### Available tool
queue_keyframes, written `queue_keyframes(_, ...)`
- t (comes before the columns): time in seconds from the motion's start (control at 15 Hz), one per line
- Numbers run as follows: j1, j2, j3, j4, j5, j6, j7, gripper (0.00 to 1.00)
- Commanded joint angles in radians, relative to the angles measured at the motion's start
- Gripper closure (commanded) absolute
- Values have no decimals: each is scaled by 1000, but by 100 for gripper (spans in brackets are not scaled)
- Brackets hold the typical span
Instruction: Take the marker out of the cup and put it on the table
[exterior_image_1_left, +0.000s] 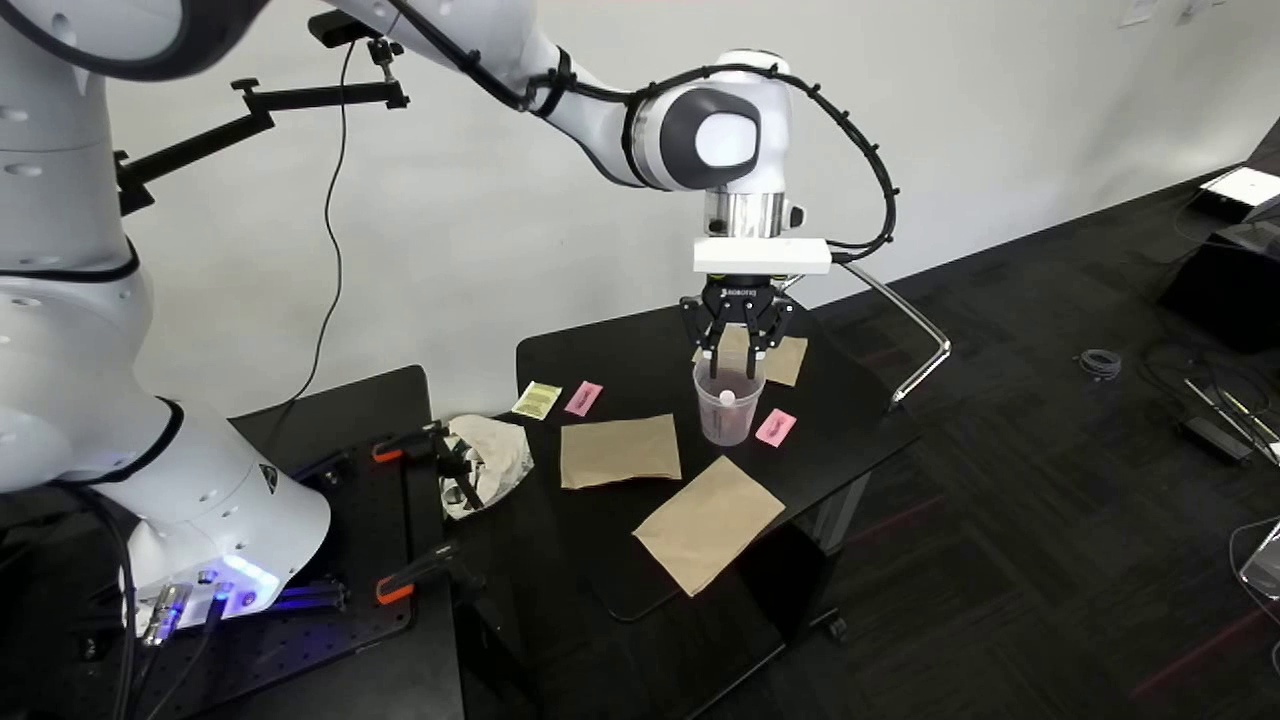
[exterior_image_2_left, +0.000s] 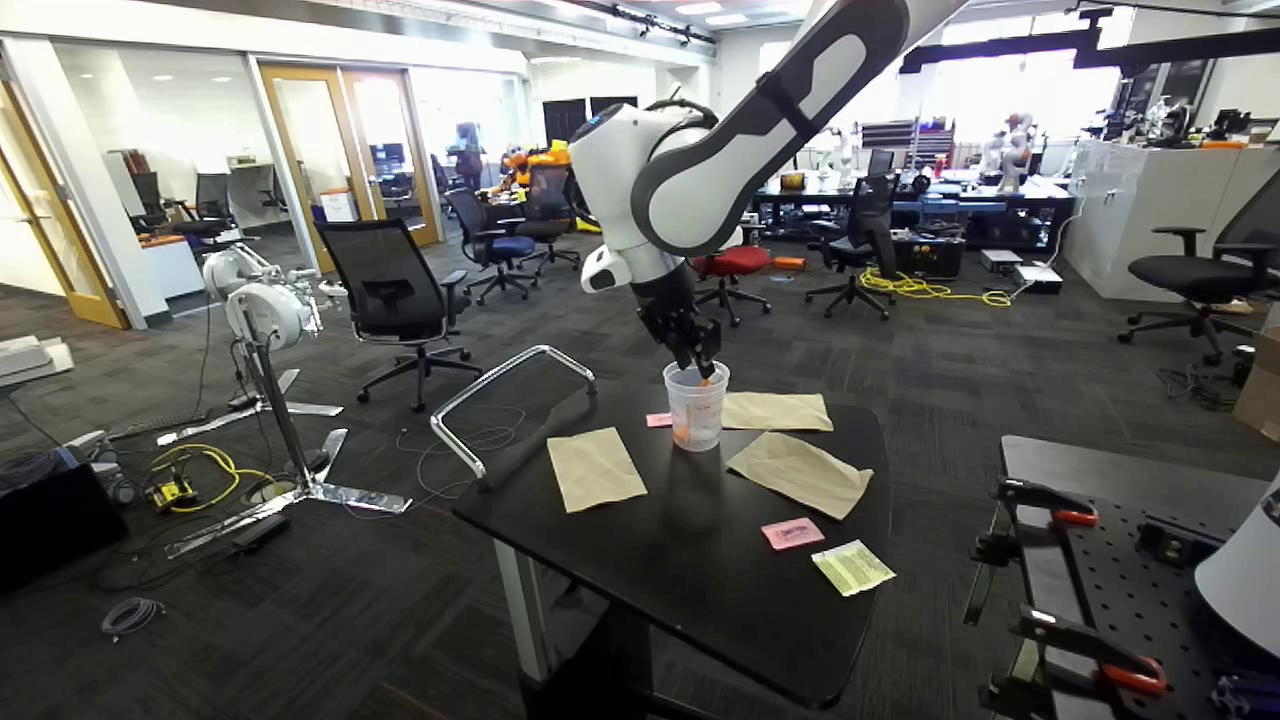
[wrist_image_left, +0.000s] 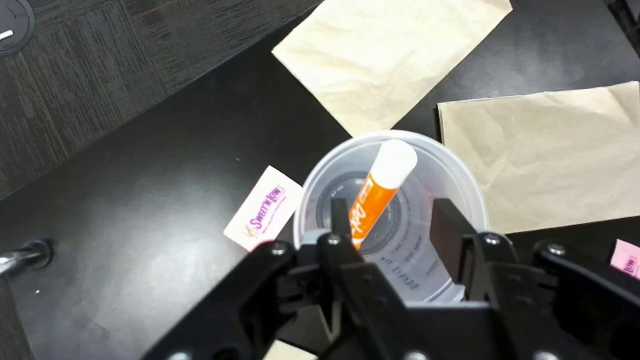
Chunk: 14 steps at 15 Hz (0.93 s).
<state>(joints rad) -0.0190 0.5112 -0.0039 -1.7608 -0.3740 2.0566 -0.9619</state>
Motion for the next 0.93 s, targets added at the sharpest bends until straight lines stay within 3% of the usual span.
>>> queue_keyframes(0.0, -16, 15, 12, 23, -3, -2, -31, 53)
queue_keyframes(0.87, -16, 44, 12, 24, -4, -11, -29, 53)
